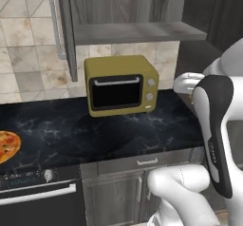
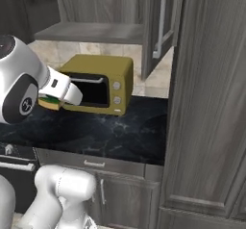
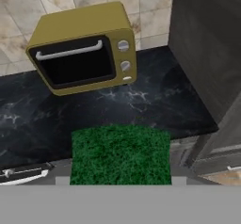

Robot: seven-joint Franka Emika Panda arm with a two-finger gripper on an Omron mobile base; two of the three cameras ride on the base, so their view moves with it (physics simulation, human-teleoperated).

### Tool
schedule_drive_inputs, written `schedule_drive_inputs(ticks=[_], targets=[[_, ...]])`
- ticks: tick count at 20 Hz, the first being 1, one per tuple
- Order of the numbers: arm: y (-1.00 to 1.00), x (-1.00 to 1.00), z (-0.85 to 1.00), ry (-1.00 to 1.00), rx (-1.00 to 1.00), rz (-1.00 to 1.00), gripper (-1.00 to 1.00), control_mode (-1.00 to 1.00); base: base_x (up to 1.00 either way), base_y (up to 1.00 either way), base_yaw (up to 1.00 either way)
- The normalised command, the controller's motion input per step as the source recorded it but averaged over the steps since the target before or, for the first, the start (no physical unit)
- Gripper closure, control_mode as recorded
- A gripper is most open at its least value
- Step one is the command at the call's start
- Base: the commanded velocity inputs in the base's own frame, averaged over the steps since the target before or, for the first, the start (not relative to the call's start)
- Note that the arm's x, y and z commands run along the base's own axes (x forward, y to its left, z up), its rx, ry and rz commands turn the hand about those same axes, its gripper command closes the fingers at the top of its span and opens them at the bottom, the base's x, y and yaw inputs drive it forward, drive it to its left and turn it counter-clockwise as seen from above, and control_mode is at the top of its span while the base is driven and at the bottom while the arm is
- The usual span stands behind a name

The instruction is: Open the cabinet. Pick the sponge and place it next to the sink. Then close the cabinet.

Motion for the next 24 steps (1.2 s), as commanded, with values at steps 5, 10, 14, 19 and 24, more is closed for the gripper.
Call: schedule_drive_inputs(ticks=[5, 10, 14, 19, 24], targets=[[0.00, 0.00, 0.00, 0.00, 0.00, 0.00, 1.00, 1.00, -0.78, 0.11, 0.00], [0.00, 0.00, 0.00, 0.00, 0.00, 0.00, 1.00, 1.00, -0.91, 0.21, 0.32], [0.00, 0.00, 0.00, 0.00, 0.00, 0.00, 1.00, 1.00, -0.53, 0.03, 0.52], [0.00, 0.00, 0.00, 0.00, 0.00, 0.00, 1.00, 1.00, -0.15, 0.54, 0.21], [0.00, 0.00, 0.00, 0.00, 0.00, 0.00, 1.00, 1.00, 0.00, 1.00, 0.00]])
